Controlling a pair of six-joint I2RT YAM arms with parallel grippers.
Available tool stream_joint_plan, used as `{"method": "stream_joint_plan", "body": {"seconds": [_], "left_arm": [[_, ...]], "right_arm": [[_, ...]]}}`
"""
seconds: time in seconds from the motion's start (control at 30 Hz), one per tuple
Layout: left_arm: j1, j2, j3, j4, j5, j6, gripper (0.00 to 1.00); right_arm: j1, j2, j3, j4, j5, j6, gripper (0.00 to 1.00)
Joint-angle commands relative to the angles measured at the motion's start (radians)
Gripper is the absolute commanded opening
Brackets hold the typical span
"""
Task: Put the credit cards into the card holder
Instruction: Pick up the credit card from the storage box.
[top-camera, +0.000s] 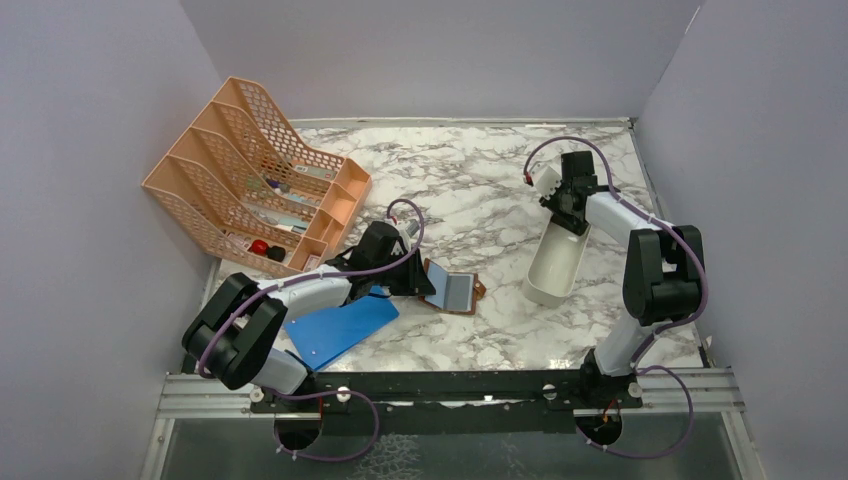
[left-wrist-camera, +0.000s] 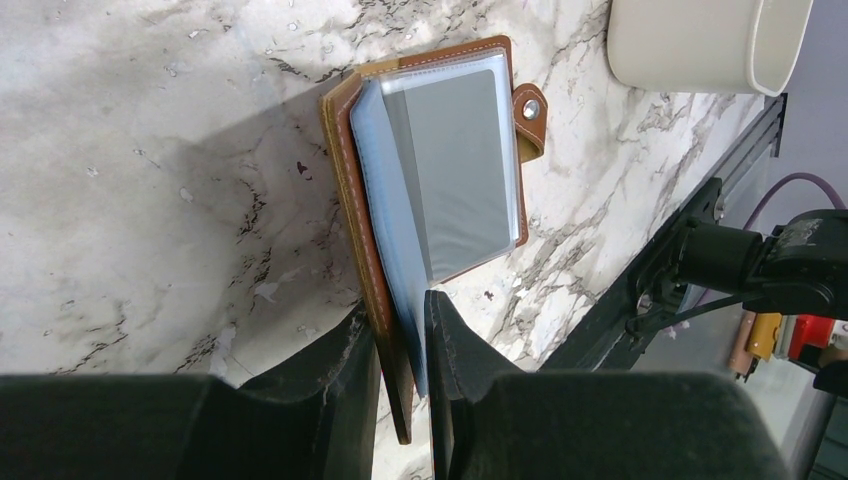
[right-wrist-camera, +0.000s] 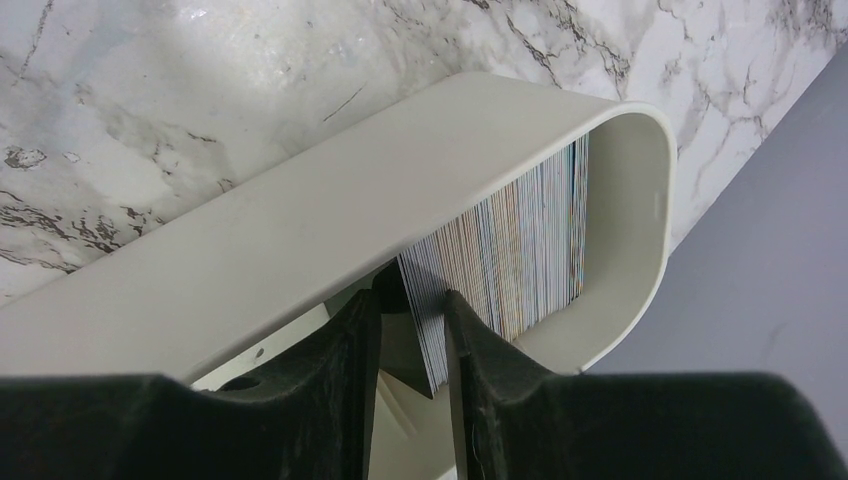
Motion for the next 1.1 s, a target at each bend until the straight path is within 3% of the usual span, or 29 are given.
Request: {"method": "stream_joint_plan", "body": {"seconds": [0.0,0.43,0.7,1.07], "left_arm": [[0.003,-0.006,0.002,0.026,0.02,-0.009,0.25],[0.003,0.003,0.006,0.032,0.024,-0.014,0.25],[0.003,0.0,0.004,0.033,0.027,-0.015,0.25],[0.003,0.01,0.004,0.046,0.037,-0.024,0.25]], "right_arm": [[-0.01,-0.024,0.027,-0.001,0.03,0.007,0.33],[-0.01,-0.049,0.033,-0.001,0.044,0.013,0.28],[-0.01,-0.071,0.025,0.004,0.045,0.015,0.2],[-0.01,-0.132,0.046,-0.146,-0.058,0.085,0.09]]}}
